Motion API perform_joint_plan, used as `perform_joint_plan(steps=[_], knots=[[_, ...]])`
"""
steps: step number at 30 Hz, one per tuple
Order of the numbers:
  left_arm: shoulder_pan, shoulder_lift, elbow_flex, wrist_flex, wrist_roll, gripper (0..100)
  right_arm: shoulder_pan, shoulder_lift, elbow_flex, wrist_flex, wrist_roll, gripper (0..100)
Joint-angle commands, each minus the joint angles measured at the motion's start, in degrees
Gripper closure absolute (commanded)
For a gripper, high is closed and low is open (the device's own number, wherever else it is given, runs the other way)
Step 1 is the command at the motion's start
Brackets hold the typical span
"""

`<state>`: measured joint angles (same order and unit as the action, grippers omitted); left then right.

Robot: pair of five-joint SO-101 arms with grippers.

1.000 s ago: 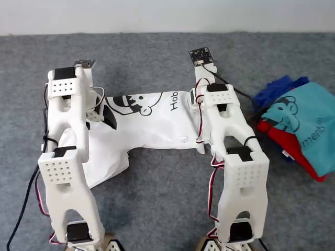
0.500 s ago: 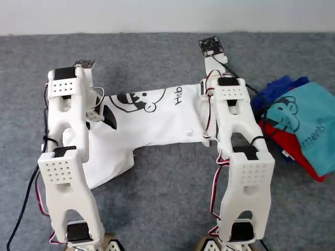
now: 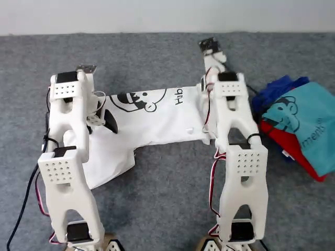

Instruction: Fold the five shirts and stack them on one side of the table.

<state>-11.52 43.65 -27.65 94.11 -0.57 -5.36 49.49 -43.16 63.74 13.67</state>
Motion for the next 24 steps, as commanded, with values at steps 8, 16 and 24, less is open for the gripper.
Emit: perform_joint_plan(steps=[8,16,24], knots=[[0.53,-3.78,9.71,-10.73,-1.05,69,-0.04,-2.07,-28.92,39.34,0.35,75.9],[0.62,-3.78,11.38,-12.75,-0.88,69,-1.10,-10.51,-2.20,39.25,0.18,81.8],[0.62,-3.78,11.47,-12.84,-0.88,69,-3.56,-18.51,17.58,37.58,0.44,79.1]])
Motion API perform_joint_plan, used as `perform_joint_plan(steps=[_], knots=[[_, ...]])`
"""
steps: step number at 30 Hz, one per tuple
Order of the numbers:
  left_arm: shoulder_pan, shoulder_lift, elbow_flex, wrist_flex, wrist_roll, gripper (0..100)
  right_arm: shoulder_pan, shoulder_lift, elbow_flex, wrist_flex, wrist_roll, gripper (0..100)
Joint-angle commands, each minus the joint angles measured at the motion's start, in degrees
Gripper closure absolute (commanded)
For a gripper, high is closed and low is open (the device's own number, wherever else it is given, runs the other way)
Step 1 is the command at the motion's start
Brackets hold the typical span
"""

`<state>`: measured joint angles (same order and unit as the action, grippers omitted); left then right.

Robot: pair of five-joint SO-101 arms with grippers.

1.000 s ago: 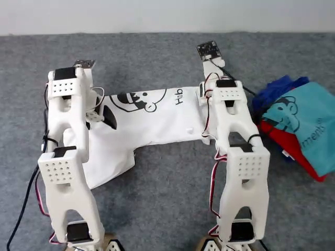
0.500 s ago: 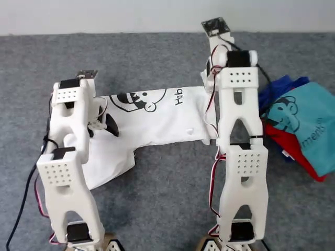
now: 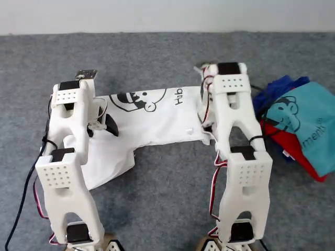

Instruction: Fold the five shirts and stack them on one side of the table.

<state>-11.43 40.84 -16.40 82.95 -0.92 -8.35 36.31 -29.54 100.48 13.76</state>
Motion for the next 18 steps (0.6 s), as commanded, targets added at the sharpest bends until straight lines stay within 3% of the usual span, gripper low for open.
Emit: perform_joint_plan(steps=[1,18], knots=[[0.53,-0.97,0.22,-1.67,-0.53,69,-0.75,-5.67,5.36,0.13,0.26,79.1],[0.53,-0.97,0.31,-1.67,-0.53,69,-6.46,-9.71,10.29,-3.74,-0.18,79.4]])
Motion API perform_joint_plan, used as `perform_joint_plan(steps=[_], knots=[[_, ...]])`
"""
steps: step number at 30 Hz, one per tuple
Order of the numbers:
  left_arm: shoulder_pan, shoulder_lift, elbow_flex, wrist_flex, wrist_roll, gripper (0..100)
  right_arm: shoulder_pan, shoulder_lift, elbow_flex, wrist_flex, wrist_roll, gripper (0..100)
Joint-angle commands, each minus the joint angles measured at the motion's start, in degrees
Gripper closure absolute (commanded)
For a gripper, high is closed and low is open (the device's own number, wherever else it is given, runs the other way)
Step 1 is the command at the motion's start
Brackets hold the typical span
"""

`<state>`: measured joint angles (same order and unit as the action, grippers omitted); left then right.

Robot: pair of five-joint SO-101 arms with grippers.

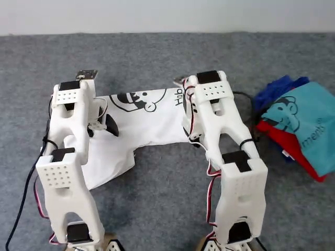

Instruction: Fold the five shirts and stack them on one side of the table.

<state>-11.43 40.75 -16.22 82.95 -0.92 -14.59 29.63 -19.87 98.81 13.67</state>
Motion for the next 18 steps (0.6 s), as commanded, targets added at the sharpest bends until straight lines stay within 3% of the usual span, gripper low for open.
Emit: perform_joint_plan(steps=[1,11,18], knots=[[0.53,-0.88,0.13,-1.67,-0.53,69,-0.22,-2.51,1.41,-3.03,-0.09,79.4],[0.53,-0.88,0.13,-1.67,-0.62,69,-0.22,-0.66,7.65,-13.67,0.00,80.1],[0.53,-0.88,0.13,-1.67,-0.62,69,0.13,-0.04,8.09,-15.69,0.53,92.8]])
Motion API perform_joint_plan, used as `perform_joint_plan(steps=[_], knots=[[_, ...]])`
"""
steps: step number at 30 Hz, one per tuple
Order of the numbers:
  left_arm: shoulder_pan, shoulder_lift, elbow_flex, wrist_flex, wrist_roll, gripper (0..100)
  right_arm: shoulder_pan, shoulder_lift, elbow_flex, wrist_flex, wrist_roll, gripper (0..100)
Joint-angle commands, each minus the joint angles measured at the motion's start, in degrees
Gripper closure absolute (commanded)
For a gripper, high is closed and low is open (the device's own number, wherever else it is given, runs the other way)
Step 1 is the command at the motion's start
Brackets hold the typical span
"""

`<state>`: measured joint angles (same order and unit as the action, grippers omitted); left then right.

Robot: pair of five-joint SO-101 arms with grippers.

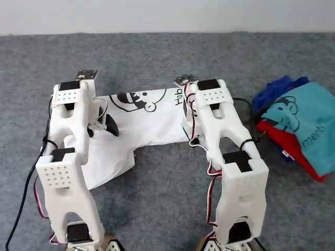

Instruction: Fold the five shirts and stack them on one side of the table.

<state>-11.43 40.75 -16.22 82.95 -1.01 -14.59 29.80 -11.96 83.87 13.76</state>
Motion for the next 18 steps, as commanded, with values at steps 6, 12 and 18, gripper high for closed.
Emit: perform_joint_plan(steps=[6,12,18], knots=[[0.53,-0.88,0.13,-1.58,-0.53,69,3.91,-0.75,0.09,-0.48,2.99,93.1],[0.53,-0.88,0.13,-1.58,-0.53,69,7.69,-0.84,-5.71,2.51,9.67,93.1],[0.53,-0.79,0.13,-1.58,-0.53,69,7.52,-0.22,-10.99,1.54,13.80,92.7]])
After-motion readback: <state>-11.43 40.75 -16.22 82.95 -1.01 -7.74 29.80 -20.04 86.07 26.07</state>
